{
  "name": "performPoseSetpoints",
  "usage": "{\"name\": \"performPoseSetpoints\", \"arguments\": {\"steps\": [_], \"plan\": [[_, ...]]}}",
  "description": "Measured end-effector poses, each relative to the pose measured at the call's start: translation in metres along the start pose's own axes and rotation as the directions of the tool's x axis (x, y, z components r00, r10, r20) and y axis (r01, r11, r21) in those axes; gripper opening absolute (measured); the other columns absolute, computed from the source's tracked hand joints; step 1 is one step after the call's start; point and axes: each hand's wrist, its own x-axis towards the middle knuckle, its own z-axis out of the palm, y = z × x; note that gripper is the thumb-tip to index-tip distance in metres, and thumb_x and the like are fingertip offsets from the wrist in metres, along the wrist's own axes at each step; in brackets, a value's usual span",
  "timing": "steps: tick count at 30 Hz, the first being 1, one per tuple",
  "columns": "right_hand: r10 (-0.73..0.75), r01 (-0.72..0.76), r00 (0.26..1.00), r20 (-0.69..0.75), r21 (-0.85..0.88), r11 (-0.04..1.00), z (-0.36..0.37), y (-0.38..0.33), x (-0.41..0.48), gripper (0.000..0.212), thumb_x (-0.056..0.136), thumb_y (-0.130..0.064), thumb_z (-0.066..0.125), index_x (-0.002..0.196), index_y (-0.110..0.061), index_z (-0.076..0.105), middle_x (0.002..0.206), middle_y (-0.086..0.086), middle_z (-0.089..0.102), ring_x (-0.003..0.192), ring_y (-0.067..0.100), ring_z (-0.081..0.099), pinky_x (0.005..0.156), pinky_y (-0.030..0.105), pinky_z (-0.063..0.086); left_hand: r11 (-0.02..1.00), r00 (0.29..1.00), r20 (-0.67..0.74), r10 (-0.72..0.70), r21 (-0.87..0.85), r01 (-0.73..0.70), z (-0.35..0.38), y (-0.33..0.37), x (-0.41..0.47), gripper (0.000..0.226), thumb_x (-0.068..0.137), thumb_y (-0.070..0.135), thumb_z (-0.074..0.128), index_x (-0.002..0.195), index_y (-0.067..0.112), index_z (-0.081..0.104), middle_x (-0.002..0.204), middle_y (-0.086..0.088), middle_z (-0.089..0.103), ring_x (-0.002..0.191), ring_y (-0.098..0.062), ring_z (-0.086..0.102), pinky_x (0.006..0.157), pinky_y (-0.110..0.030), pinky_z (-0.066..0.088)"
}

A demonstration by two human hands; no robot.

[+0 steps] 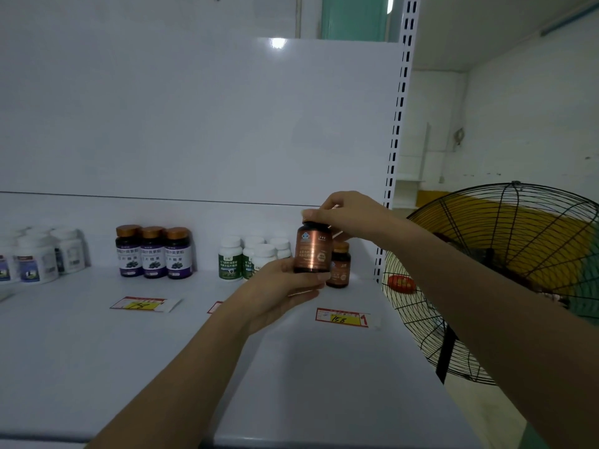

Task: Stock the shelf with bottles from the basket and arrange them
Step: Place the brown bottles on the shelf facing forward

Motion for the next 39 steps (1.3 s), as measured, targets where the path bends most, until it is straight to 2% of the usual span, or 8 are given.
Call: {"name": "performPoseSetpoints", "arguments": {"steps": [16, 24, 28, 30, 32, 34, 36, 39], "plan": [[-0.024, 0.025, 1.0, -0.012, 0.057, 0.998, 0.008, 0.001, -0.002, 0.04, 0.085, -0.05, 0.062, 0.092, -0.012, 0.071, 0.093, 0.003, 0.069, 0.079, 0.01, 0.065, 0.059, 0.016, 0.05, 1.0, 1.0, 0.015, -0.005, 0.023, 0.004, -0.006, 0.007, -0.002, 0.031, 0.082, -0.002, 0.064, 0.111, 0.008, 0.06, 0.103, -0.01, 0.071, 0.104, -0.023, 0.066, 0.095, -0.03, 0.049], [-0.002, 0.001, 1.0, 0.012, 0.088, 0.996, 0.004, 0.002, 0.002, 0.04, 0.093, -0.039, 0.055, 0.105, -0.003, 0.068, 0.1, 0.007, 0.066, 0.081, 0.009, 0.062, 0.061, 0.016, 0.05, 0.999, 0.999, 0.016, -0.033, 0.028, 0.032, -0.011, 0.01, -0.002, 0.025, 0.082, 0.007, 0.066, 0.106, 0.014, 0.061, 0.109, -0.009, 0.068, 0.105, -0.022, 0.064, 0.09, -0.03, 0.051], [0.014, -0.016, 1.0, 0.014, 0.141, 0.99, 0.005, 0.002, 0.002, 0.037, 0.091, -0.046, 0.056, 0.106, -0.014, 0.067, 0.107, 0.004, 0.064, 0.095, 0.014, 0.061, 0.075, 0.025, 0.055, 0.971, 0.987, -0.132, 0.096, 0.23, -0.063, -0.002, 0.009, -0.001, 0.043, 0.075, 0.012, 0.076, 0.113, 0.012, 0.056, 0.105, -0.006, 0.067, 0.096, -0.017, 0.066, 0.08, -0.021, 0.054], [0.007, -0.008, 1.0, 0.006, 0.117, 0.993, 0.004, 0.002, 0.001, 0.041, 0.086, -0.054, 0.058, 0.106, -0.019, 0.066, 0.104, 0.0, 0.064, 0.093, 0.013, 0.063, 0.072, 0.026, 0.057, 0.912, 0.938, -0.262, 0.227, 0.396, -0.11, 0.004, 0.008, -0.001, 0.049, 0.072, 0.016, 0.081, 0.11, 0.014, 0.051, 0.097, 0.001, 0.062, 0.085, -0.008, 0.062, 0.065, -0.011, 0.049], [0.001, 0.002, 1.0, -0.023, 0.137, 0.991, 0.002, 0.003, 0.0, 0.034, 0.086, -0.048, 0.062, 0.104, -0.02, 0.067, 0.102, 0.0, 0.064, 0.089, 0.013, 0.064, 0.065, 0.024, 0.058, 0.867, 0.907, -0.303, 0.293, 0.484, -0.119, 0.009, 0.008, -0.002, 0.055, 0.071, 0.017, 0.082, 0.112, 0.016, 0.045, 0.092, 0.007, 0.056, 0.079, -0.001, 0.056, 0.056, -0.008, 0.044], [-0.004, 0.005, 1.0, -0.006, 0.196, 0.981, -0.001, 0.004, -0.002, 0.023, 0.091, -0.034, 0.061, 0.107, -0.019, 0.067, 0.105, 0.0, 0.064, 0.09, 0.011, 0.063, 0.061, 0.02, 0.057, 0.924, 0.942, -0.249, 0.226, 0.362, -0.126, 0.007, 0.008, 0.0, 0.061, 0.071, 0.016, 0.081, 0.117, 0.017, 0.041, 0.099, 0.001, 0.058, 0.086, -0.008, 0.062, 0.067, -0.014, 0.051], [-0.019, 0.009, 0.999, 0.038, 0.246, 0.969, -0.004, 0.008, -0.003, 0.023, 0.094, -0.026, 0.058, 0.114, -0.02, 0.065, 0.11, -0.001, 0.063, 0.097, 0.012, 0.062, 0.074, 0.025, 0.058, 0.987, 0.986, -0.129, 0.105, 0.135, -0.088, 0.004, 0.011, -0.003, 0.057, 0.074, 0.011, 0.077, 0.121, 0.012, 0.044, 0.108, -0.009, 0.062, 0.094, -0.02, 0.068, 0.079, -0.026, 0.056], [-0.056, 0.019, 0.993, 0.109, 0.315, 0.949, -0.003, 0.012, -0.006, 0.026, 0.096, -0.025, 0.054, 0.121, -0.019, 0.062, 0.117, 0.0, 0.061, 0.109, 0.014, 0.058, 0.093, 0.032, 0.052, 0.989, 0.991, -0.074, 0.115, 0.106, -0.107, 0.001, 0.011, -0.005, 0.047, 0.076, 0.003, 0.073, 0.119, 0.006, 0.052, 0.111, -0.014, 0.063, 0.097, -0.024, 0.068, 0.081, -0.027, 0.057]]}}
